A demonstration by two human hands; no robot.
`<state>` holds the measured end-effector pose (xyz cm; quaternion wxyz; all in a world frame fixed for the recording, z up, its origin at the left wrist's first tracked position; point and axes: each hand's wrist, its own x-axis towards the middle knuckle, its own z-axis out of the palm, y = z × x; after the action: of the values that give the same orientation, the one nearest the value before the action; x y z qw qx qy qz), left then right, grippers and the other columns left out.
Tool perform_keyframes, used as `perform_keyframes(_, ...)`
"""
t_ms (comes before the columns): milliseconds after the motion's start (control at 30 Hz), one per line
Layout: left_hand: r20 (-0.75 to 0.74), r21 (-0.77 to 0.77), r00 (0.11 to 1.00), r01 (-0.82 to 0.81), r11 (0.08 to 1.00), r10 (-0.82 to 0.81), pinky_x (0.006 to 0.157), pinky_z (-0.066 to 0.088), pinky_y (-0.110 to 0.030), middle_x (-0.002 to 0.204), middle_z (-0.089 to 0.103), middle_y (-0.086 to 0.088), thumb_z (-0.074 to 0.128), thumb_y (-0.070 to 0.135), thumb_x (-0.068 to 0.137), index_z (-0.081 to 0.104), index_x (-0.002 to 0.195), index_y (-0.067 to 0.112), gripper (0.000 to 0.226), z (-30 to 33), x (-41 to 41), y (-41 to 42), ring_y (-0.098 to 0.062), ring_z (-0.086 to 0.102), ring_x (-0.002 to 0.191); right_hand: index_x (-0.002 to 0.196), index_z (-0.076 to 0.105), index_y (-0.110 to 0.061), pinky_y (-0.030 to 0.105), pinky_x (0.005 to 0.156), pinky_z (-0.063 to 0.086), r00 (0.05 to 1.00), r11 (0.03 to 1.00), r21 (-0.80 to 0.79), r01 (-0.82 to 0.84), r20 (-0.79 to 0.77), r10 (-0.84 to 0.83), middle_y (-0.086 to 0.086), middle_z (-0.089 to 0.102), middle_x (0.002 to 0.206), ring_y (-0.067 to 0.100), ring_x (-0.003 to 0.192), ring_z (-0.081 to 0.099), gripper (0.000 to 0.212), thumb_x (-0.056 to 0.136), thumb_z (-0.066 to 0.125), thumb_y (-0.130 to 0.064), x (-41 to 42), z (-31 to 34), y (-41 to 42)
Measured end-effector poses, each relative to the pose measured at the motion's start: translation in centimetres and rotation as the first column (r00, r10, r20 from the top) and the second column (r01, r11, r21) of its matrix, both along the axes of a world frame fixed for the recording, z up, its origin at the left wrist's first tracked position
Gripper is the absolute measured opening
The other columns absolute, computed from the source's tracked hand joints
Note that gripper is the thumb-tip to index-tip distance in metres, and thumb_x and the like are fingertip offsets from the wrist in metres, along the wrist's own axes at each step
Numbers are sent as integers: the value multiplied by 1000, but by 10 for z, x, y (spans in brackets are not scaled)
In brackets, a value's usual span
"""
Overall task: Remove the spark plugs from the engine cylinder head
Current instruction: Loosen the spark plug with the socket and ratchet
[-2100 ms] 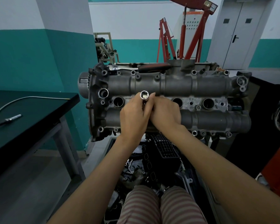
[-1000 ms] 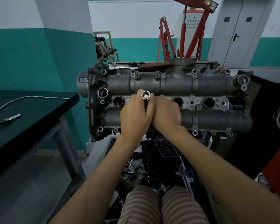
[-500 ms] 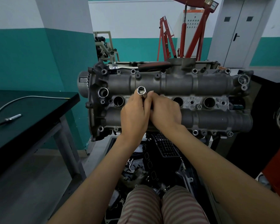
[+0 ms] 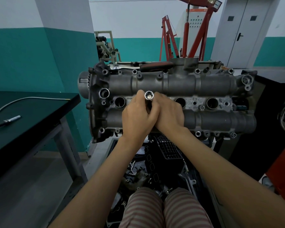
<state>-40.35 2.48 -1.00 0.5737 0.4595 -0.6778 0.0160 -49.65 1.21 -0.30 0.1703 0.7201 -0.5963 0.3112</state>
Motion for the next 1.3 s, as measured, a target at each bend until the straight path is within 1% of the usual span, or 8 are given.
perform_keyframes(200,7,-6,1000,-23,1000,23,49,25,-21,51,40,10,49,35,95,48,65,12,38,1,0,-1,-9,40,47,81,48,-18,29,54,28,1000,1000,-15,11,-1,-11,2,63,82,21,68,57,17,93,38,-24,2,3,1)
perform_keyframes(300,-24,-22,999,-27,999,27,46,23,-20,44,30,11,56,36,92,29,52,23,50,6,-1,2,-9,32,40,67,37,-22,29,53,28,1000,1000,11,15,-20,-15,3,64,77,20,65,54,25,92,39,-20,2,6,2)
perform_keyframes(367,-17,-32,1000,-22,999,21,46,23,-17,44,31,11,57,36,92,26,53,28,50,6,-1,3,-8,32,40,69,41,-21,30,55,28,1000,1000,20,11,-12,-10,2,63,78,21,67,55,23,92,38,-20,1,6,2)
perform_keyframes(467,-20,-3,1000,-2,1000,2,49,30,-20,55,46,5,55,34,91,47,68,12,33,3,0,3,-12,43,49,83,49,-18,30,58,29,1000,999,33,-3,-2,3,1,62,84,21,74,57,17,93,38,-25,0,5,2)
perform_keyframes(567,-16,0,1000,0,1000,0,50,29,-20,62,50,1,49,31,88,47,77,8,26,2,-1,4,-14,46,54,84,37,-18,30,59,26,999,999,44,-27,35,25,1,59,91,22,75,56,13,95,37,-27,0,4,3)
perform_keyframes(933,19,29,998,-55,998,54,50,21,-23,47,40,5,52,38,94,42,56,10,48,5,-1,0,-12,37,44,85,57,-16,30,57,28,1000,1000,-20,-7,22,7,6,65,83,26,75,61,20,93,39,-20,1,3,2)
perform_keyframes(1167,10,-8,1000,-12,1000,12,50,30,-15,69,52,0,46,30,89,50,82,7,24,3,-1,6,-12,46,56,87,31,-17,31,55,27,999,998,60,-22,35,20,5,63,86,27,74,60,13,94,38,-26,0,4,-1)
perform_keyframes(1300,44,-3,998,-33,999,33,52,23,-21,64,44,6,48,23,93,45,75,11,22,3,0,2,-11,40,53,88,28,-17,32,50,20,997,998,36,-51,63,49,7,62,83,28,71,58,16,94,35,-29,0,3,1)
